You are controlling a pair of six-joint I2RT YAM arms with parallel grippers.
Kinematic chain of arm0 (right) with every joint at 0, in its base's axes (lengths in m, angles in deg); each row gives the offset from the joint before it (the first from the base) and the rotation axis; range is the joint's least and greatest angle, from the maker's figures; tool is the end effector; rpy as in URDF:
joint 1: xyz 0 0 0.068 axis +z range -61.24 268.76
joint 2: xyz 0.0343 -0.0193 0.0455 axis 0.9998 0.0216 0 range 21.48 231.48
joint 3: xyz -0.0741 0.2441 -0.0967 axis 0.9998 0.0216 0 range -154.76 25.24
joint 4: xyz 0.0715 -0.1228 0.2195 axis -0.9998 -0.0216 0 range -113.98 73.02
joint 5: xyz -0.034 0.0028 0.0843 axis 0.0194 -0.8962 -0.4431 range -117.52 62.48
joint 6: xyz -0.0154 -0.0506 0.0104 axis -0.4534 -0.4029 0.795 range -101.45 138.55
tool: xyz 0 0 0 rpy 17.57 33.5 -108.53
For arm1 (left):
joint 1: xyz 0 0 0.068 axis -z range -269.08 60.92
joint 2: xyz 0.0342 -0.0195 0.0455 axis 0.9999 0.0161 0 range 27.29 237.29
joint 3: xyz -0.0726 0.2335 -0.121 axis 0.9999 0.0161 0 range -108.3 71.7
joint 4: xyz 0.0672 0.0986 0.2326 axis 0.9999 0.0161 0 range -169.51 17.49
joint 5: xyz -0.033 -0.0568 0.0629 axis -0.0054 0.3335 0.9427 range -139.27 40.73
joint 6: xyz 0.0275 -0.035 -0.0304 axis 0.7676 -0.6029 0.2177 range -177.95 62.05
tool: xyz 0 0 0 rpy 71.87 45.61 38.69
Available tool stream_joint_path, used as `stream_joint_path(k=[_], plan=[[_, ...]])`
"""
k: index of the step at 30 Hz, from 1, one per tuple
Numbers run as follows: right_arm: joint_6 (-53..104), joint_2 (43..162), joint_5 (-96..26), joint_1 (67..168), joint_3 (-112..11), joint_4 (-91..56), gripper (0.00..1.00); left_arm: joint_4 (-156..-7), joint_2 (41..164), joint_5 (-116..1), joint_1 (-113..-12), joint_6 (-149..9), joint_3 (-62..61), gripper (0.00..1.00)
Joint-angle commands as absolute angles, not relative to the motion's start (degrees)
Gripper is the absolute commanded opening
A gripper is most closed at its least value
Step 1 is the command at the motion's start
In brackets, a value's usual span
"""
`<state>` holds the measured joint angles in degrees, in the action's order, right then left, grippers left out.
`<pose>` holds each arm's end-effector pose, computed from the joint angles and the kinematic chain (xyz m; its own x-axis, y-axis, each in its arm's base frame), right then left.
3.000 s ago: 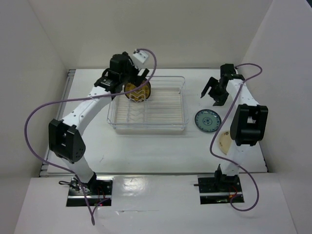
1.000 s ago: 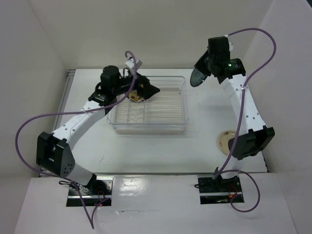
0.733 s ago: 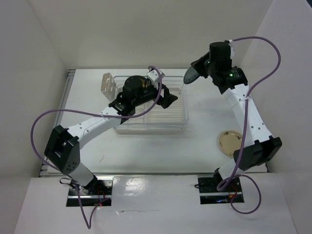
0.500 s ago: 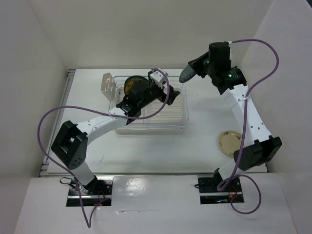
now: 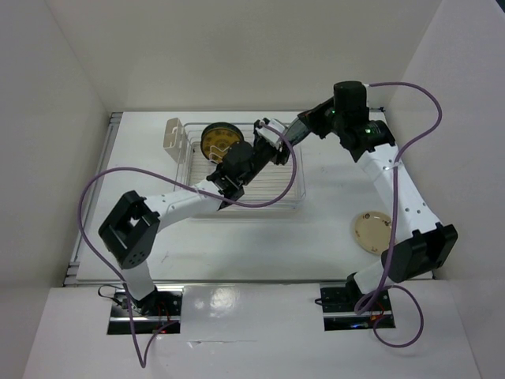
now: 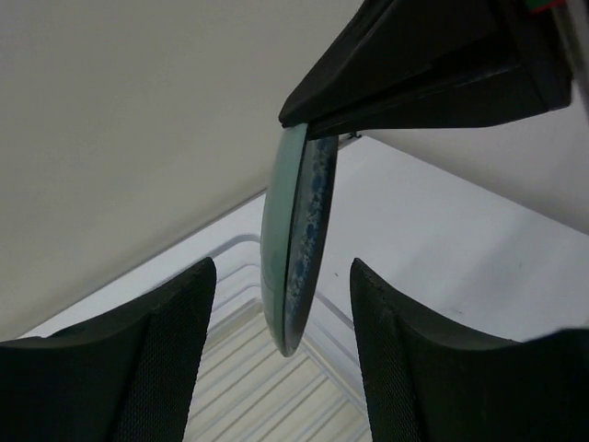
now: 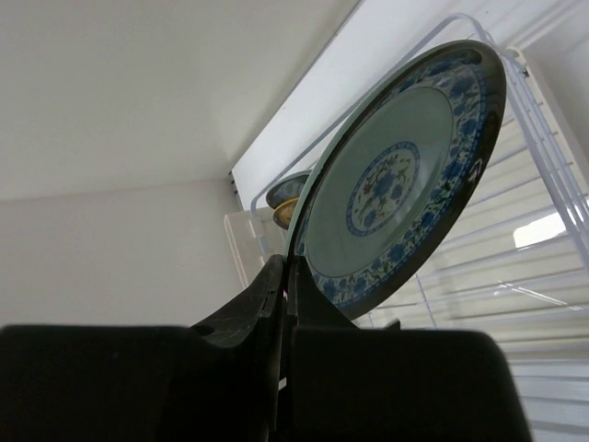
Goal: Load the plates into the dish rack
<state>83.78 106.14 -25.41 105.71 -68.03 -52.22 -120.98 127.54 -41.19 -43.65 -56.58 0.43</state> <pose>0.3130 0.0939 0.4233 -0.4157 0.8219 -0.3894 0.2805 0.5231 0.8048 0.2962 -0.2937 0.3307 0.1662 -0.1352 -0.9768 0.6052 0.7961 -0.0072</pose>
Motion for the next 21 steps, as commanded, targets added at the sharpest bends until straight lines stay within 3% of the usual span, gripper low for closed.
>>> stream_joint_path(k=[1, 2, 4, 8, 10, 17, 18, 19, 20, 21], plan=[[86.1, 102.6, -26.1, 106.3, -69.1, -50.4, 0.00, -126.8, 129.5, -37.6, -43.6, -53.5, -2.0, 0.66], [86.1, 102.6, -26.7, 106.3, -69.2, -50.5, 0.00, -126.8, 129.5, -39.8, -43.6, -52.9, -2.0, 0.59], [86.8, 102.6, -28.1, 106.3, -69.2, -49.9, 0.00, -126.8, 130.0, -40.5, -43.6, -52.8, -2.0, 0.55], [88.2, 102.8, -31.4, 106.3, -70.5, -50.7, 0.00, -126.8, 130.0, -40.5, -43.6, -52.8, -2.0, 0.23], [88.2, 103.5, -32.4, 106.8, -71.0, -52.0, 0.00, -126.8, 130.0, -39.5, -43.6, -52.2, -2.0, 0.00], [87.5, 103.0, -32.9, 106.8, -67.9, -52.7, 0.03, -127.3, 128.3, -33.4, -43.6, -52.9, -1.0, 0.00], [86.5, 103.0, -32.9, 106.8, -67.9, -52.7, 0.16, -126.1, 127.3, -33.4, -43.6, -52.9, -1.0, 0.00], [85.6, 103.0, -32.9, 106.8, -68.5, -52.7, 0.37, -124.3, 126.7, -34.5, -44.4, -53.8, -1.0, 0.00], [85.0, 103.6, -32.9, 106.8, -69.2, -54.6, 0.73, -119.9, 126.1, -35.5, -45.1, -54.7, -1.7, 0.00], [83.8, 103.7, -32.9, 106.8, -70.4, -55.4, 0.87, -117.7, 125.3, -37.6, -45.9, -57.1, -1.7, 0.00]])
